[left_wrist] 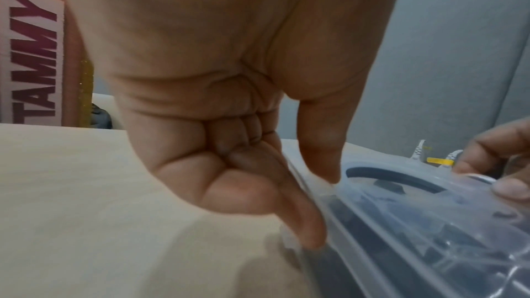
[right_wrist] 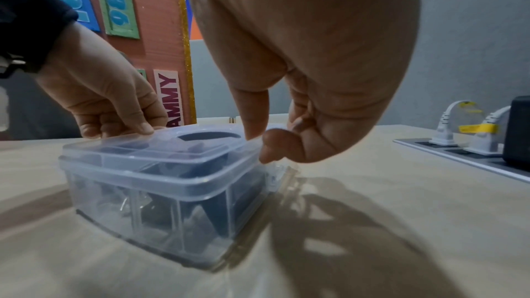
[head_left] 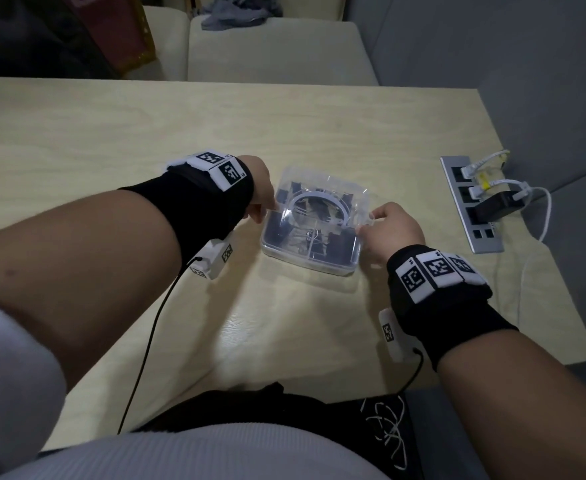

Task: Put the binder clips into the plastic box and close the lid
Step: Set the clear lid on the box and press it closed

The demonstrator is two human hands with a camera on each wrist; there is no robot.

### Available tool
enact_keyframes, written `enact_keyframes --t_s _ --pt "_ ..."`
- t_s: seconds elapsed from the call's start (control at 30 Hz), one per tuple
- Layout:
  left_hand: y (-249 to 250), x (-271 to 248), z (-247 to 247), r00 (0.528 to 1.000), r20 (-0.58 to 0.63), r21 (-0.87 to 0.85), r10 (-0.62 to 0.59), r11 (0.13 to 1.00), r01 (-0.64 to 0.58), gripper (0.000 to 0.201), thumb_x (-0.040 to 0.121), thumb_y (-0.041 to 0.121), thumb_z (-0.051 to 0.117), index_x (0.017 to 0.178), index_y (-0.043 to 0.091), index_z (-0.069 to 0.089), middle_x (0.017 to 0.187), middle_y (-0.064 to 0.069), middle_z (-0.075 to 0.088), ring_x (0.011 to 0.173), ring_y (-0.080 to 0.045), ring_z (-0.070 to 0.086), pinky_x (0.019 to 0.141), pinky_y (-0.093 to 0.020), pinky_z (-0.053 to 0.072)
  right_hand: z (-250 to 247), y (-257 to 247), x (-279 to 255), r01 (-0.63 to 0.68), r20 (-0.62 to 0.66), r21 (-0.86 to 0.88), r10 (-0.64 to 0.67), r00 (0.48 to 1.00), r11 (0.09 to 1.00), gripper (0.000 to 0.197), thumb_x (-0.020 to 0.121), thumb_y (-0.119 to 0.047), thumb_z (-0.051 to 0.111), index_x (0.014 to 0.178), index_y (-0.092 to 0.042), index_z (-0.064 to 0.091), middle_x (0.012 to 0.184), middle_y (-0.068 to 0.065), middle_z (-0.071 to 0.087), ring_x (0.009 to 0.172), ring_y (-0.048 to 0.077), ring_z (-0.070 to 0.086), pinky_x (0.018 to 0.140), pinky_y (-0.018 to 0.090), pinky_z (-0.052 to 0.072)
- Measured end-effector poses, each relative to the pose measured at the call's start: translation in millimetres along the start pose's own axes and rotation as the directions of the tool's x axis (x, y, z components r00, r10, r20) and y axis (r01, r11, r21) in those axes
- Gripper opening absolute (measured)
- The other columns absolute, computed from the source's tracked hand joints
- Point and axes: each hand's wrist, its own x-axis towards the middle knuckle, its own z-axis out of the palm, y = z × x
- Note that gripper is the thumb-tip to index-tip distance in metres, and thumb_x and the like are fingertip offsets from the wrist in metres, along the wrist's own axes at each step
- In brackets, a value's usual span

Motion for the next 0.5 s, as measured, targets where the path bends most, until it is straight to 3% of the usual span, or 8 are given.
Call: enact_keyframes --t_s 0.1,0.2,0.27,0.33,0.43,0.5 --pt "4.7 -0.7 -0.2 1.000 0.011 0.067 -0.003 0.998 0.002 0.034 0.092 0.026 0.063 0.101 -0.005 0.074 0.100 -0.014 0.077 0.100 -0.024 0.073 0.094 -0.037 0.056 -1.5 -2.2 1.6 0.023 -0.004 -0.055 -0.023 1.000 0.998 0.034 0.089 -0.020 0.063 0.122 -0.016 0.054 0.117 0.012 0.065 0.100 0.034 0.066 0.090 0.043 0.056" --pt "6.0 -1.1 -0.7 1.000 -0.007 0.102 -0.001 0.995 0.002 0.031 0.090 0.024 0.065 0.099 -0.004 0.074 0.093 -0.013 0.078 0.095 -0.023 0.074 0.090 -0.038 0.057 0.3 -7.1 0.5 0.158 0.005 -0.228 -0.161 0.987 0.961 0.058 0.092 -0.007 0.055 0.144 -0.021 0.037 0.149 0.011 0.043 0.126 0.033 0.052 0.100 0.041 0.047" --pt "7.0 -3.4 -0.9 0.999 -0.045 0.118 0.016 0.993 -0.010 0.033 0.086 0.021 0.070 0.110 -0.001 0.067 0.088 -0.012 0.078 0.086 -0.023 0.076 0.085 -0.039 0.060 5.7 -12.4 -3.5 0.315 0.078 -0.431 -0.313 0.946 0.846 0.069 0.091 -0.001 0.049 0.152 -0.023 0.023 0.163 0.006 0.017 0.146 0.029 0.027 0.115 0.044 0.031" --pt "9.5 -6.0 -0.2 0.994 -0.080 0.151 0.079 0.986 -0.066 0.057 0.082 0.019 0.075 0.131 0.013 0.048 0.091 -0.009 0.075 0.073 -0.025 0.076 0.074 -0.039 0.062 13.1 -15.2 -3.7 0.423 0.190 -0.553 -0.386 0.903 0.718 0.073 0.091 -0.001 0.045 0.154 -0.022 0.016 0.165 0.004 0.007 0.151 0.026 0.011 0.121 0.046 0.022" --pt "12.7 -10.9 0.0 0.984 -0.037 0.264 0.173 0.951 -0.157 0.081 0.084 0.021 0.073 0.150 0.034 0.028 0.121 -0.007 0.066 0.076 -0.026 0.076 0.068 -0.033 0.060 14.2 -16.9 0.6 0.419 0.260 -0.601 -0.329 0.908 0.681 0.077 0.091 -0.002 0.043 0.155 -0.025 0.007 0.166 0.001 0.001 0.152 0.022 0.003 0.122 0.050 0.013" --pt "13.8 -14.6 -0.9 0.984 -0.012 0.298 0.177 0.940 -0.166 0.080 0.086 0.023 0.070 0.151 0.036 0.025 0.120 -0.004 0.066 0.081 -0.025 0.075 0.063 -0.029 0.057 9.6 -19.9 0.7 0.406 0.302 -0.609 -0.275 0.913 0.681 0.082 0.090 -0.001 0.043 0.155 -0.027 0.002 0.166 -0.002 -0.004 0.153 0.020 -0.001 0.122 0.053 0.009"
